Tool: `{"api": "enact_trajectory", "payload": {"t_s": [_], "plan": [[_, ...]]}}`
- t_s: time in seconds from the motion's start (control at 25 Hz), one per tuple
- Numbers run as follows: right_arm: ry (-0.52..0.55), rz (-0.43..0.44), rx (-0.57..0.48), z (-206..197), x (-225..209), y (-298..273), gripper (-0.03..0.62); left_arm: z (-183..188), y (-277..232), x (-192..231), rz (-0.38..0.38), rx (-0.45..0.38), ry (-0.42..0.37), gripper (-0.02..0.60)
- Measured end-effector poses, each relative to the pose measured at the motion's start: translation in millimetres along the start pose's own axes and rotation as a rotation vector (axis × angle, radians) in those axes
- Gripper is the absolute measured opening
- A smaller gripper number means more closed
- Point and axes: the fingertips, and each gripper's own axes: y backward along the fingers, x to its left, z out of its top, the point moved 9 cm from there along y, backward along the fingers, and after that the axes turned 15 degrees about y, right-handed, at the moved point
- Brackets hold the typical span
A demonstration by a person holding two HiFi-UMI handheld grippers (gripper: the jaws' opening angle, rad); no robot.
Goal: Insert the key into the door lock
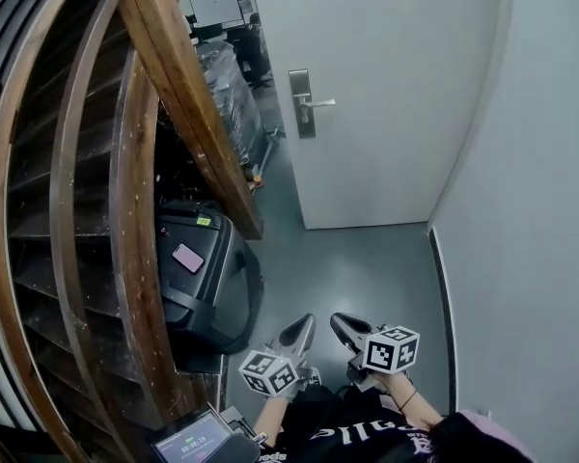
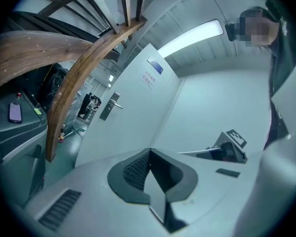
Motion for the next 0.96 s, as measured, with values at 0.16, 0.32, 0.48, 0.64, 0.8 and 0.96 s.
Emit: {"api": "enact_trajectory", "payload": {"t_s": [0.16,0.32,0.48,0.64,0.8,0.96], "plan": [[0.037,0.029,0.022,0,-8,27,0.034,-26,-10,-23,0.011,-0.01,0.025,0.005],[0.048,0.039,0.045,-3,-18,51,0.034,-43,-18,-41,0.026,-0.023,0.039,0.005],[0.042,0.047,0.047,-6,-27,69,0.034,-55,-23,-55,0.043,-0.016,0.023,0.005],[0.04,0.054,0.042,-6,-33,81,0.034,-64,-28,-67,0.054,0.003,0.005,0.005],[0.056,0.061,0.043,-7,-36,87,0.034,-70,-28,-77,0.055,0.01,-0.012,0.005],[0.128,0.067,0.052,-6,-36,89,0.034,-69,-27,-81,0.064,-0.004,-0.027,0.005]]}}
